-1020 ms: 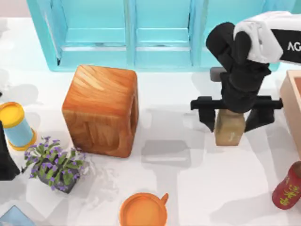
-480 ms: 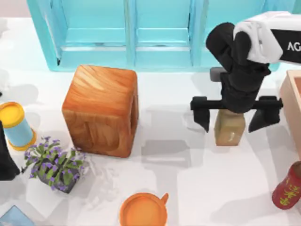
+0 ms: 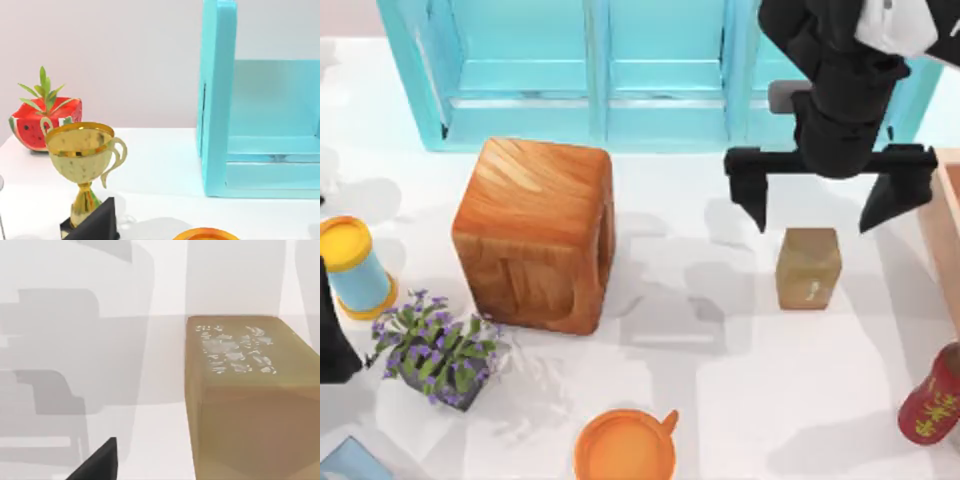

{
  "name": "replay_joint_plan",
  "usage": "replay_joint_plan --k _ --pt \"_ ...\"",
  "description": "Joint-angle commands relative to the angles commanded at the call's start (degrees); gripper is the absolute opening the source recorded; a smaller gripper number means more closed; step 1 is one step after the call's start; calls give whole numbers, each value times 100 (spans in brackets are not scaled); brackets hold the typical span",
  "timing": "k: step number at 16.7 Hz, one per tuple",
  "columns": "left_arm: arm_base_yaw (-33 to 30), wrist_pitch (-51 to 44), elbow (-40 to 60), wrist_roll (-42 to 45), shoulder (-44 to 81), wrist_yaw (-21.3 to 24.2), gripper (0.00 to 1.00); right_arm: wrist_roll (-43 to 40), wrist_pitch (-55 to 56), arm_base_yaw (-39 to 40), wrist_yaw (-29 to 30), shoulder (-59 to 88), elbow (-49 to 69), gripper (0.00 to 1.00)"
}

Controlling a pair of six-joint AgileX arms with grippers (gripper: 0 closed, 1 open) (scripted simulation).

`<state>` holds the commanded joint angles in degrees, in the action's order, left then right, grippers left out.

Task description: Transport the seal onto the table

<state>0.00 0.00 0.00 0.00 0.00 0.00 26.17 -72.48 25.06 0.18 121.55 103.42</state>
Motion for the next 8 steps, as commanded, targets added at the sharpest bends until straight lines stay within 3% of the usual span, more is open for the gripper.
replay_joint_plan --k 4,8 --pt "0 0 0 0 0 0 100 -16 -1269 -29 -5 -135 1137 100" --pt "0 0 0 0 0 0 100 -24 -1672 -41 1 -203 1543 100"
